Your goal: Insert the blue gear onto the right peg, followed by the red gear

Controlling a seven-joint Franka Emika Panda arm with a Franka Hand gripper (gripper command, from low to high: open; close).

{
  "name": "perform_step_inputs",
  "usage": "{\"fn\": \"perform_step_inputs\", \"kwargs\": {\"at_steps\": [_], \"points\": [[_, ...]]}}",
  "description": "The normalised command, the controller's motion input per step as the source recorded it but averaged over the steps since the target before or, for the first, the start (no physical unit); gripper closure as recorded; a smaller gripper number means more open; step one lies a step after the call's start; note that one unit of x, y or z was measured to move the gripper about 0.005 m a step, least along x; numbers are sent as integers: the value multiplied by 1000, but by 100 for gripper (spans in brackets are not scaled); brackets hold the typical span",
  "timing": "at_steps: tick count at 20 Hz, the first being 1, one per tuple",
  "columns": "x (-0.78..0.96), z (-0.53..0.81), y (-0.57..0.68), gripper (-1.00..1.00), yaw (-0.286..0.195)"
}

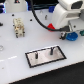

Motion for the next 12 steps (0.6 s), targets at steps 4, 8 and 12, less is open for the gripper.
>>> {"fn": "perform_step_inputs", "kwargs": {"at_steps": [4, 8, 12], "points": [[-31, 41, 0, 100, 0], [114, 534, -37, 100, 0], [366, 701, -168, 100, 0]]}}
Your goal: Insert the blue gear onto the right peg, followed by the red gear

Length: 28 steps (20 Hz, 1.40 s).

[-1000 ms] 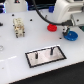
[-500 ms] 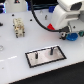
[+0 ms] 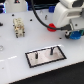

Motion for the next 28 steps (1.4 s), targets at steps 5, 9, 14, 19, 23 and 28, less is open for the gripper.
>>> {"fn": "perform_step_inputs", "kwargs": {"at_steps": [5, 9, 14, 19, 23, 28], "points": [[542, 591, -326, 100, 0], [579, 524, -485, 100, 0], [570, 428, -537, 100, 0], [549, 315, -525, 100, 0], [474, 157, -464, 100, 0], [369, 26, -331, 100, 0]]}}
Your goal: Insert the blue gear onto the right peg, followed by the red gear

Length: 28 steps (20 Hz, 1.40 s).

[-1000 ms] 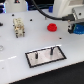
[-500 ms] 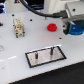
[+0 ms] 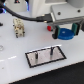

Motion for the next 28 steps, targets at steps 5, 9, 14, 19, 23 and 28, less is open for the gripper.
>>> {"fn": "perform_step_inputs", "kwargs": {"at_steps": [5, 9, 14, 19, 23, 28], "points": [[419, 0, -191, 100, 0], [455, 0, -174, 100, 0], [459, 0, -197, 100, 0], [429, -22, -133, 100, 0], [415, -75, -71, 100, 0], [357, -169, 0, 100, 0]]}}
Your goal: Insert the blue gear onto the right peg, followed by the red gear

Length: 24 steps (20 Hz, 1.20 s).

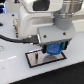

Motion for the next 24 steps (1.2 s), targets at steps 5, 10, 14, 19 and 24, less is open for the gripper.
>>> {"fn": "perform_step_inputs", "kwargs": {"at_steps": [5, 10, 14, 19, 24], "points": [[197, -243, -1, 100, 0], [67, -25, 5, -100, 0], [-57, 324, 64, -100, 0], [-258, 415, 4, -100, 0], [-594, 158, 39, -100, 0]]}}
